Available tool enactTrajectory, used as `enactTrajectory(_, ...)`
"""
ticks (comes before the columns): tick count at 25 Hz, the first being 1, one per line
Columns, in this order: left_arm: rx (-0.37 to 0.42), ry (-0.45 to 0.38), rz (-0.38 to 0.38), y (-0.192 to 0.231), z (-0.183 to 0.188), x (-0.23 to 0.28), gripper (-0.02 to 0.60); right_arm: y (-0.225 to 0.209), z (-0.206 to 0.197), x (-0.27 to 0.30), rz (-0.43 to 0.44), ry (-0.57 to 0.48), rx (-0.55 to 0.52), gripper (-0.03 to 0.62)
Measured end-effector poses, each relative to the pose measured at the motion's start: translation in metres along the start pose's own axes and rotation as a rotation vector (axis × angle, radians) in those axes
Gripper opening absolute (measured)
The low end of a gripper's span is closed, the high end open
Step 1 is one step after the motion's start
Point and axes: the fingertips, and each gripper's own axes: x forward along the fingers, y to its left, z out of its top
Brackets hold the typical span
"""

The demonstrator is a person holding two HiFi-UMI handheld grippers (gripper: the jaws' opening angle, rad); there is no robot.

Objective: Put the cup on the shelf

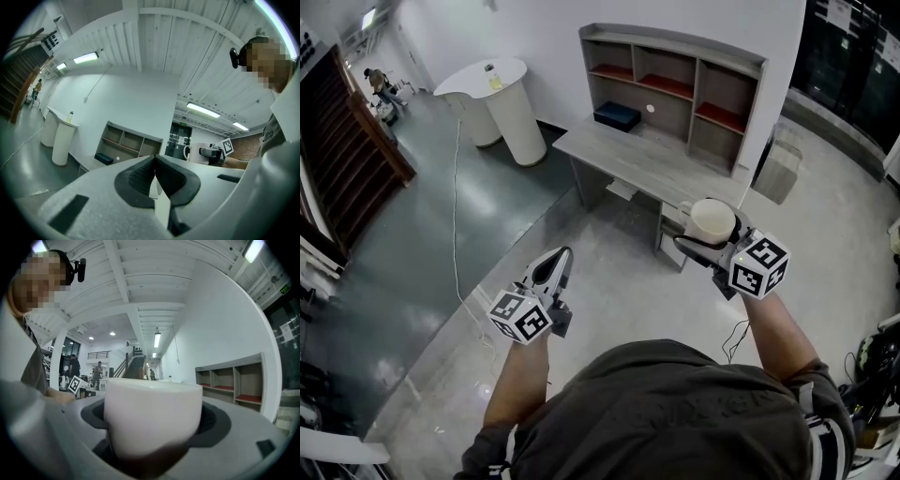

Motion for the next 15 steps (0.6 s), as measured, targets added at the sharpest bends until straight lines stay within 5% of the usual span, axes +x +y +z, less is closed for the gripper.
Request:
enactTrajectory(8, -0.019, 0.005, 0.002, 0.025, -0.002, 0.023, 0.005, -0.028, -0.003, 0.027, 0.0, -0.001, 0.016, 0.462)
enactTrajectory(15, -0.044, -0.014, -0.04, 0.131, 0.006, 0.06, 0.005, -0.057, -0.006, 0.13, -0.016, 0.008, 0.001, 0.462)
